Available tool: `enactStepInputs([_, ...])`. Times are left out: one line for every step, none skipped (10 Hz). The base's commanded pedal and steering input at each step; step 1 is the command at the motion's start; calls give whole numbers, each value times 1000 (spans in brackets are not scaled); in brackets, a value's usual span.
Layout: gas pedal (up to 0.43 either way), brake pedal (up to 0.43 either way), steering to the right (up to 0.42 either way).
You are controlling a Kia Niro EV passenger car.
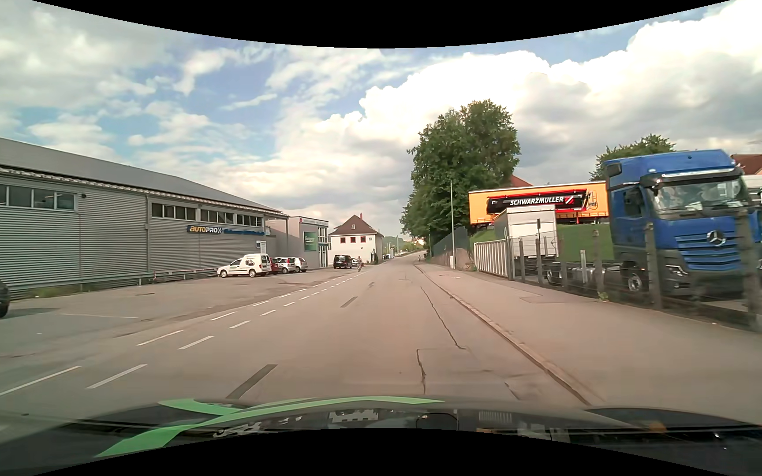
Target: Follow the waypoints while adhering to traffic rules and regulations
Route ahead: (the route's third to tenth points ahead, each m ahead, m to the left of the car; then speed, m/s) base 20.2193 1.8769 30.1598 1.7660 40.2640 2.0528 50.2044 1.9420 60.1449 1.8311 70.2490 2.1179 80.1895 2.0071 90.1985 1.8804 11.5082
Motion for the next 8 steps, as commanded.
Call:
enactStepInputs([87, 0, -2])
enactStepInputs([87, 0, -3])
enactStepInputs([87, 0, -4])
enactStepInputs([87, 0, -4])
enactStepInputs([87, 0, -4])
enactStepInputs([87, 0, -4])
enactStepInputs([98, 0, -4])
enactStepInputs([118, 0, -4])
